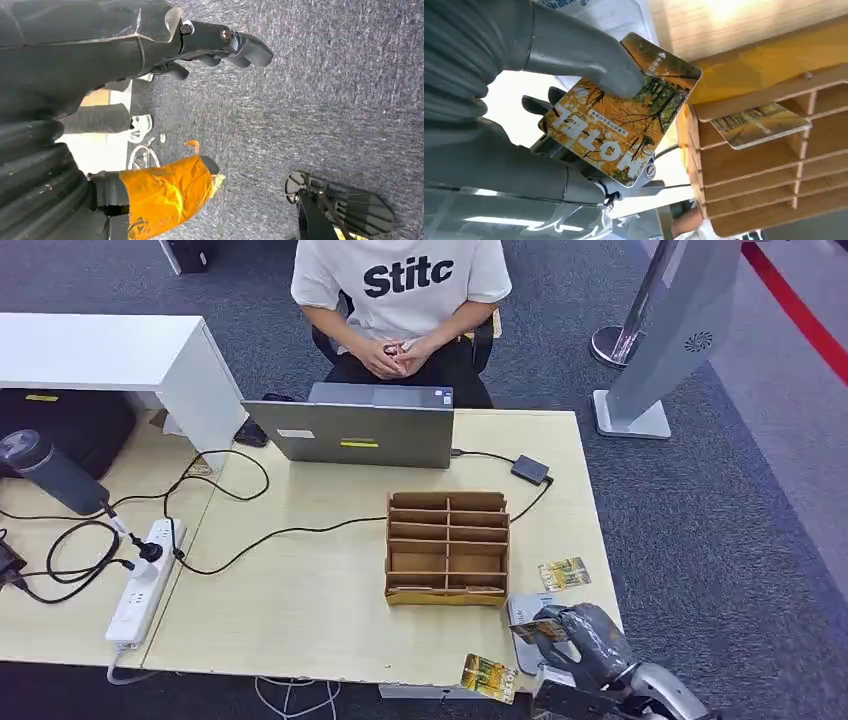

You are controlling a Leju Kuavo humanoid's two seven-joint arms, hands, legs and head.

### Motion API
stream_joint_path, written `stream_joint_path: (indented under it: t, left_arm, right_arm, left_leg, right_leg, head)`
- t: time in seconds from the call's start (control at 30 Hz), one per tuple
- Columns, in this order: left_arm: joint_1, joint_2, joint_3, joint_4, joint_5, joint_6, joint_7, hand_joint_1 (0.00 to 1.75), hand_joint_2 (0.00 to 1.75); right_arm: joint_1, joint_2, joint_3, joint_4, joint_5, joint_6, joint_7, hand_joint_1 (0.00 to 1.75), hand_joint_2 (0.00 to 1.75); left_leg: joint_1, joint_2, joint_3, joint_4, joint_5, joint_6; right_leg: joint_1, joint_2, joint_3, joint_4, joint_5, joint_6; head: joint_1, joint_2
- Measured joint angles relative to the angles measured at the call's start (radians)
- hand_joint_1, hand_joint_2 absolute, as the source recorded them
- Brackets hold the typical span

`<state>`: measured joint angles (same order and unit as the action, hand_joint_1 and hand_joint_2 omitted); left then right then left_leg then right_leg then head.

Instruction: Pass the card to the sensor for recognition and then transmit it.

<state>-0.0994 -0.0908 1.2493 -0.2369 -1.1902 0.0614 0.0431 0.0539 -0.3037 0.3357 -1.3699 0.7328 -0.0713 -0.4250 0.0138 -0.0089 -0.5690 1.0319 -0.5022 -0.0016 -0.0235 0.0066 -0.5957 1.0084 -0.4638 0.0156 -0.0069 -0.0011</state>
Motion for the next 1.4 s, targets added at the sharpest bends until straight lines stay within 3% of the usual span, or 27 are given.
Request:
stream_joint_path:
  t: [0.2, 0.73, 0.87, 1.0, 1.1, 1.2, 1.27, 1.3, 1.33, 1.4]
  left_arm:
    - [0.0, 0.0, 0.0, 0.0, -0.001, 0.001, 0.006, 0.0, 1.75]
    - [0.0, 0.0, 0.0, 0.0, -0.002, 0.001, 0.006, 0.0, 1.75]
    - [-0.001, 0.0, 0.0, 0.0, -0.014, 0.0, 0.006, 0.0, 1.75]
    - [-0.002, 0.0, -0.001, 0.0, -0.03, -0.002, 0.006, 0.0, 1.75]
    - [-0.007, 0.0, -0.01, 0.0, -0.063, -0.016, 0.002, 0.0, 1.75]
    - [-0.023, -0.002, -0.043, 0.0, -0.117, -0.035, -0.003, 0.0, 1.75]
    - [-0.039, -0.005, -0.059, 0.0, -0.139, -0.042, 0.006, 0.0, 1.75]
    - [-0.041, -0.005, -0.061, 0.0, -0.14, -0.042, 0.007, 0.0, 1.75]
    - [-0.046, -0.008, -0.074, 0.0, -0.149, -0.046, 0.009, 0.0, 1.75]
    - [-0.048, -0.01, -0.081, 0.0, -0.154, -0.05, 0.01, 0.0, 1.75]
  right_arm:
    - [0.001, 0.0, -0.032, -0.073, -0.036, -0.005, -0.046, 1.75, 1.75]
    - [-0.003, 0.001, -0.06, -0.14, -0.023, -0.013, -0.065, 1.75, 1.75]
    - [-0.061, 0.003, -0.06, -0.185, -0.012, -0.009, -0.072, 1.75, 1.75]
    - [-0.171, 0.016, -0.05, -0.212, -0.01, 0.017, -0.051, 1.75, 1.75]
    - [-0.339, 0.052, -0.002, -0.199, 0.028, 0.061, 0.044, 1.75, 1.75]
    - [-0.598, 0.162, 0.059, -0.05, 0.096, 0.094, 0.236, 1.75, 1.75]
    - [-0.741, 0.237, 0.074, 0.084, 0.116, 0.089, 0.271, 1.75, 1.75]
    - [-0.754, 0.242, 0.074, 0.093, 0.118, 0.088, 0.271, 1.75, 1.75]
    - [-0.835, 0.292, 0.087, 0.181, 0.125, 0.084, 0.28, 1.75, 1.75]
    - [-0.89, 0.332, 0.097, 0.255, 0.132, 0.084, 0.287, 1.75, 1.75]
  left_leg:
    - [0.0, 0.0, 0.0, 0.0, 0.0, 0.0]
    - [0.0, 0.0, -0.001, 0.0, 0.0, 0.0]
    - [0.0, 0.002, 0.0, 0.0, 0.0, 0.0]
    - [0.0, 0.003, 0.0, 0.0, 0.001, -0.001]
    - [0.0, 0.008, -0.001, 0.0, 0.002, -0.002]
    - [0.0, 0.012, 0.0, 0.0, 0.005, -0.005]
    - [0.001, 0.01, 0.0, 0.0, 0.008, -0.005]
    - [0.001, 0.009, 0.0, 0.0, 0.008, -0.006]
    - [0.002, 0.006, -0.001, 0.0, 0.009, -0.006]
    - [0.003, 0.005, -0.001, 0.0, 0.009, -0.006]
  right_leg:
    - [0.0, 0.0, 0.0, 0.0, 0.0, 0.0]
    - [0.0, 0.0, 0.0, 0.0, 0.0, 0.0]
    - [0.0, 0.001, 0.0, 0.0, 0.0, 0.0]
    - [0.0, 0.002, 0.001, 0.001, 0.001, -0.001]
    - [0.0, 0.007, -0.001, 0.002, 0.004, -0.003]
    - [0.0, 0.013, -0.004, 0.003, 0.007, -0.004]
    - [0.0, 0.011, -0.005, 0.003, 0.008, -0.005]
    - [0.0, 0.01, -0.005, 0.003, 0.008, -0.005]
    - [0.001, 0.007, -0.004, 0.004, 0.008, -0.005]
    - [0.001, 0.007, -0.005, 0.004, 0.008, -0.005]
  head:
    - [0.0, 0.0]
    - [0.0, 0.0]
    - [0.0, 0.0]
    - [0.0, 0.0]
    - [0.0, 0.0]
    - [0.0, 0.0]
    - [-0.001, 0.0]
    - [0.0, 0.0]
    - [0.0, 0.0]
    - [0.0, 0.0]
